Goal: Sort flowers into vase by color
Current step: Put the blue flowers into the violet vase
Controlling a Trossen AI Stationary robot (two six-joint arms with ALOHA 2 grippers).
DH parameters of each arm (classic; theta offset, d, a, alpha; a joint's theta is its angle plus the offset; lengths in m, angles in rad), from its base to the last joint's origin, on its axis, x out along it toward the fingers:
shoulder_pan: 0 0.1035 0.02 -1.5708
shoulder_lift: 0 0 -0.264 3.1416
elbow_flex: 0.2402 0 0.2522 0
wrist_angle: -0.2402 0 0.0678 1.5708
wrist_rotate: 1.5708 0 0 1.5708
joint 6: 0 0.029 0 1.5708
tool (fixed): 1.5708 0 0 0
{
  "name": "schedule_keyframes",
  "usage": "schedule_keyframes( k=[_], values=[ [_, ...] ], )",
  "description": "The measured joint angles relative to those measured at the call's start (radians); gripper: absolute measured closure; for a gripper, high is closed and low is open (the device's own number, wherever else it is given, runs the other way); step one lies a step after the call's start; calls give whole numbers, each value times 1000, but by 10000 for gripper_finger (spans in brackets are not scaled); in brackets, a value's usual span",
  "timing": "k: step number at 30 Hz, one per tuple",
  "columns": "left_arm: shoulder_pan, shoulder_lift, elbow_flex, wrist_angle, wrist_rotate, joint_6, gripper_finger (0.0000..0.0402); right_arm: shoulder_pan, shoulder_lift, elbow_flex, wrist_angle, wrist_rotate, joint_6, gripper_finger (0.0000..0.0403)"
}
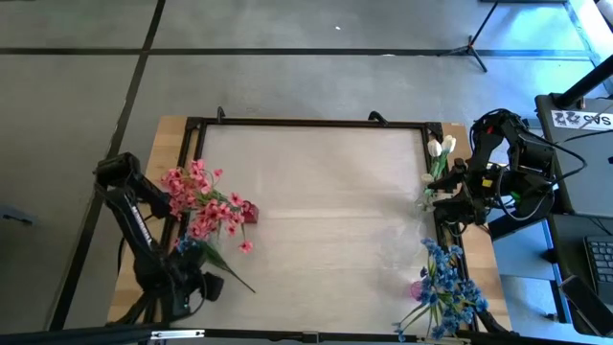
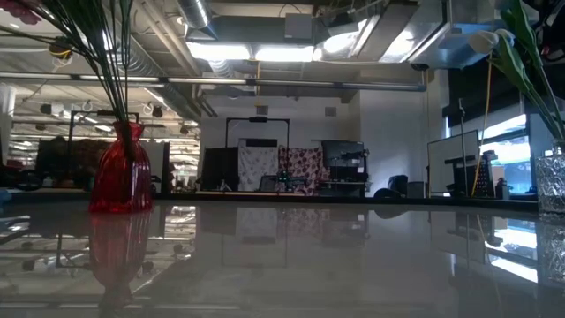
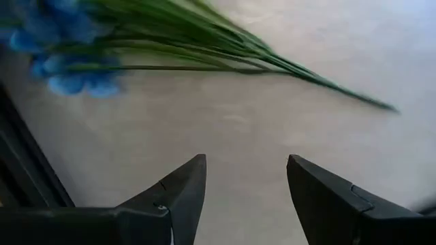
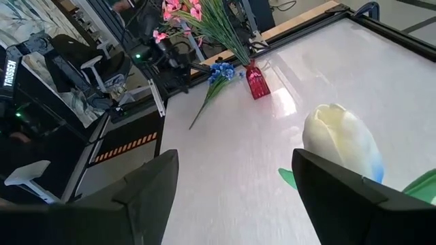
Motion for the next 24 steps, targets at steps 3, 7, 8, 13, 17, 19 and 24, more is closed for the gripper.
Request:
schedule_keyframes(
  k=[3,7,8,13,17,19,24],
  values=[
    [69,3,-25,5,30,-24,202,0,0,0,1,0,4,116],
    [161,3,-50,3,25,-30,202,0,0,0,6,0,5,116],
    [181,3,-52,2,24,-30,202,0,0,0,9,0,5,116],
    [276,2,-62,5,89,-30,202,0,0,0,11,0,7,116],
    [316,2,-86,6,210,-31,202,0,0,0,11,0,7,116],
    [326,2,-93,18,264,-38,202,0,0,0,12,0,7,116],
    [331,2,-112,53,267,-98,202,0,0,0,10,0,7,116]
  ],
)
